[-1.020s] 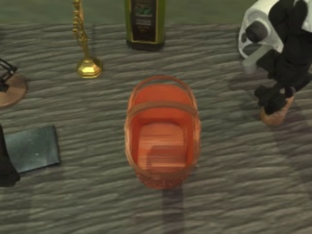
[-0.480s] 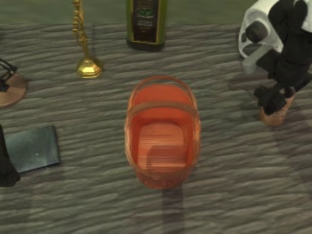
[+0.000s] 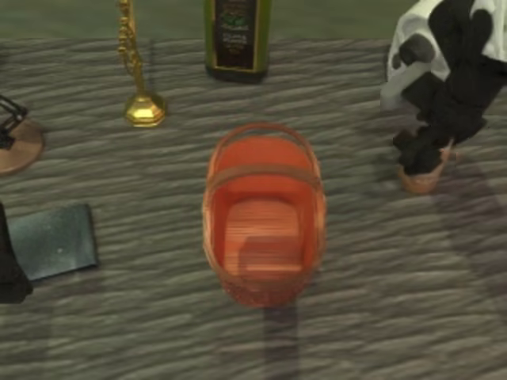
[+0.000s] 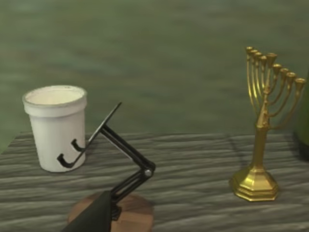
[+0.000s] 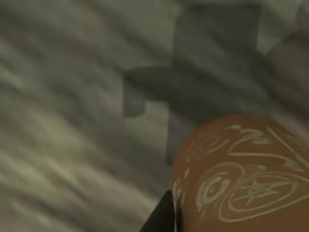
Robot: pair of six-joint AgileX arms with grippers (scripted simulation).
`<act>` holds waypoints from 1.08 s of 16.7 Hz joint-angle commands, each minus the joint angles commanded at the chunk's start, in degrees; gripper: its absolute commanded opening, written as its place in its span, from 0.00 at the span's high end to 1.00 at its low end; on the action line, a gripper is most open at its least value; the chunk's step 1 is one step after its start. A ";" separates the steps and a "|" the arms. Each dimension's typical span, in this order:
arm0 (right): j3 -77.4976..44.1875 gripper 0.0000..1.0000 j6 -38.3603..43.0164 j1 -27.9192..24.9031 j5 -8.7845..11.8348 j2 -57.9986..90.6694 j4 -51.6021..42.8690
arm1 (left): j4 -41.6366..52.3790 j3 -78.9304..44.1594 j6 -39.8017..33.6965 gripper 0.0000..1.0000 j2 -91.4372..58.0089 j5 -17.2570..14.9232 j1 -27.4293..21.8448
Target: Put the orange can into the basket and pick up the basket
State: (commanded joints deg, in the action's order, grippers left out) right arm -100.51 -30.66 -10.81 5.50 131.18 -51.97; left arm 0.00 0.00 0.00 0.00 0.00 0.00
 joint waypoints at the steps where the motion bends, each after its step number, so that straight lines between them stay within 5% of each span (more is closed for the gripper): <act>1: 1.03 1.00 1.11 -0.40 2.14 -0.33 3.58 | 0.00 0.00 0.00 0.00 0.00 0.00 0.00; 5: 6.56 1.00 7.23 -2.18 13.06 -1.99 22.65 | 0.00 0.00 0.00 0.00 0.00 0.00 0.00; 14: 23.61 1.00 24.71 -6.67 42.29 -8.83 75.84 | 0.00 0.00 0.00 0.00 0.00 0.00 0.00; 18: 29.30 1.00 30.13 -8.19 52.27 -12.79 92.74 | 0.00 0.00 0.00 0.00 0.00 0.00 0.00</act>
State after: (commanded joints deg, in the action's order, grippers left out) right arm -71.21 -0.53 -19.01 57.77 118.38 40.77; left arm 0.00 0.00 0.00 0.00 0.00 0.00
